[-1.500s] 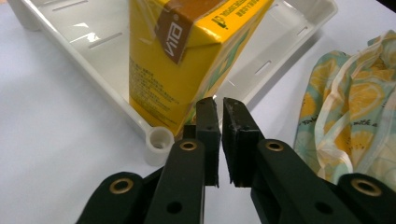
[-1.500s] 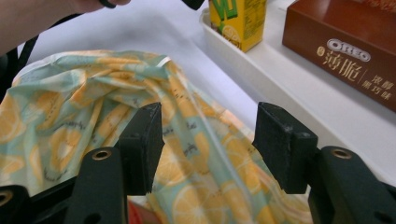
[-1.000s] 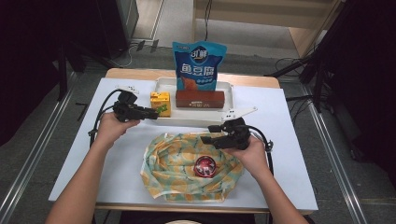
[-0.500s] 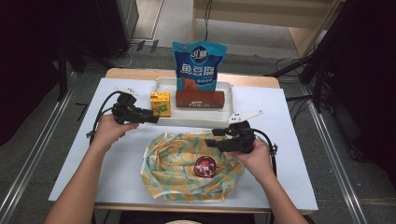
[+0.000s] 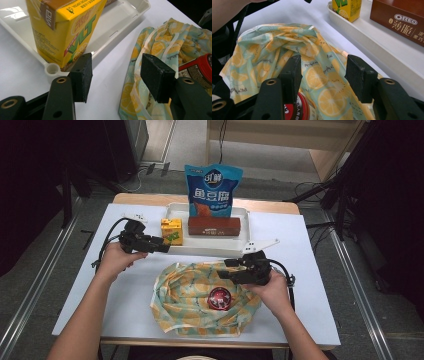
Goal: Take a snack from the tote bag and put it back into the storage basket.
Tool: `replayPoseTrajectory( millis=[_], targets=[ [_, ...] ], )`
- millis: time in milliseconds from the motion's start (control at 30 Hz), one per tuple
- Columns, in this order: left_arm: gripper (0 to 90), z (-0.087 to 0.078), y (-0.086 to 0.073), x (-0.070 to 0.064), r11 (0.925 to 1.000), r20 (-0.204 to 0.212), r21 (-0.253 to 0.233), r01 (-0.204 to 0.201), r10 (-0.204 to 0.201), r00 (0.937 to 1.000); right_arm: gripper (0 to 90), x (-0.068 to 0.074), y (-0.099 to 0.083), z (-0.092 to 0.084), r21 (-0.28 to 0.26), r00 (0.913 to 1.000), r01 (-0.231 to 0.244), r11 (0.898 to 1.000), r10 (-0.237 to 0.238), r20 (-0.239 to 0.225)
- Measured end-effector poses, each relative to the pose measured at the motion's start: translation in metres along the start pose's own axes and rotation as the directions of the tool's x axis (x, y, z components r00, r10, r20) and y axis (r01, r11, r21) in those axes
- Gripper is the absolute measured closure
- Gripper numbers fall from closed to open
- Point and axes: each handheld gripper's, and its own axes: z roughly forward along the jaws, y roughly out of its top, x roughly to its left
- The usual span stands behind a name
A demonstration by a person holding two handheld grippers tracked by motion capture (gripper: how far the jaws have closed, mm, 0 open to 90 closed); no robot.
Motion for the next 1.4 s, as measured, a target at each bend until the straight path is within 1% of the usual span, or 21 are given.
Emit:
replayPoseTrajectory(
  millis=[167,267,367,467,500,633,700,800,867,933,1000,1100,1133,1167,1233,1400],
  targets=[
    [43.3,0.0,0.0,0.001,1.0,0.002,-0.004,-0.001,0.001,1.0,47.8,0.006,-0.004,0.002,0.013,1.0,-0.001,1.0,0.001,-0.009],
    [43.3,-0.001,0.0,0.001,1.0,0.004,-0.003,-0.001,0.001,1.0,47.6,0.008,-0.008,0.001,0.011,0.9999,-0.004,1.0,0.004,-0.012],
    [43.3,-0.002,0.0,0.001,1.0,0.001,-0.008,-0.002,0.002,1.0,47.5,0.01,-0.013,0.001,0.008,0.9999,0.006,1.0,-0.006,-0.013],
    [43.1,-0.003,0.0,0.001,0.9999,0.001,-0.012,0.001,-0.001,1.0,47.4,0.012,-0.015,0.001,0.009,0.9999,0.006,1.0,-0.006,-0.015],
    [42.9,-0.003,0.0,0.002,0.9999,0.007,-0.014,0.001,0.0,1.0,47.4,0.012,-0.016,0.001,0.009,0.9999,0.007,1.0,-0.007,-0.015],
    [41.5,-0.003,-0.001,0.003,0.9999,0.005,-0.015,0.001,-0.001,1.0,46.6,0.015,-0.02,0.001,0.006,0.9999,0.006,1.0,-0.006,-0.016],
    [40.9,-0.004,-0.001,0.003,0.9998,0.004,-0.017,0.002,-0.002,1.0,46.4,0.016,-0.022,0.0,0.012,0.9997,-0.01,1.0,0.01,-0.023],
    [40.4,-0.004,-0.001,0.004,0.9998,0.008,-0.019,0.002,-0.002,1.0,45.0,0.018,-0.024,-0.001,0.021,0.9995,-0.016,1.0,0.017,-0.027],
    [40.2,-0.004,-0.001,0.004,0.9998,0.007,-0.021,0.003,-0.003,1.0,43.9,0.019,-0.025,0.0,0.02,0.9994,-0.006,1.0,0.007,-0.033],
    [40.0,-0.005,-0.001,0.005,0.9997,0.007,-0.024,0.002,-0.002,1.0,43.2,0.021,-0.027,0.001,0.028,0.9993,-0.011,1.0,0.012,-0.035],
    [39.9,-0.005,-0.001,0.006,0.9996,0.007,-0.028,0.002,-0.002,1.0,43.1,0.022,-0.027,0.001,0.031,0.9991,-0.001,1.0,0.002,-0.041],
    [39.6,-0.006,-0.002,0.007,0.9994,0.008,-0.033,0.007,-0.007,0.9999,42.3,0.025,-0.028,0.001,0.028,0.9988,-0.002,1.0,0.003,-0.049],
    [39.6,-0.007,-0.002,0.007,0.9995,0.008,-0.032,0.006,-0.006,1.0,42.1,0.026,-0.029,0.0,0.028,0.9987,-0.006,1.0,0.008,-0.05],
    [39.5,-0.007,-0.002,0.007,0.9995,0.01,-0.032,0.009,-0.009,0.9999,41.6,0.027,-0.029,0.0,0.028,0.9988,0.007,1.0,-0.006,-0.049],
    [39.5,-0.007,-0.002,0.008,0.9994,0.011,-0.033,0.008,-0.008,0.9999,40.4,0.029,-0.03,0.0,0.028,0.9988,0.015,1.0,-0.014,-0.046],
    [39.2,-0.008,-0.002,0.008,0.9991,0.007,-0.043,0.005,-0.004,1.0,38.0,0.033,-0.032,0.003,0.038,0.9987,0.016,0.999,-0.014,-0.048]
  ],
)
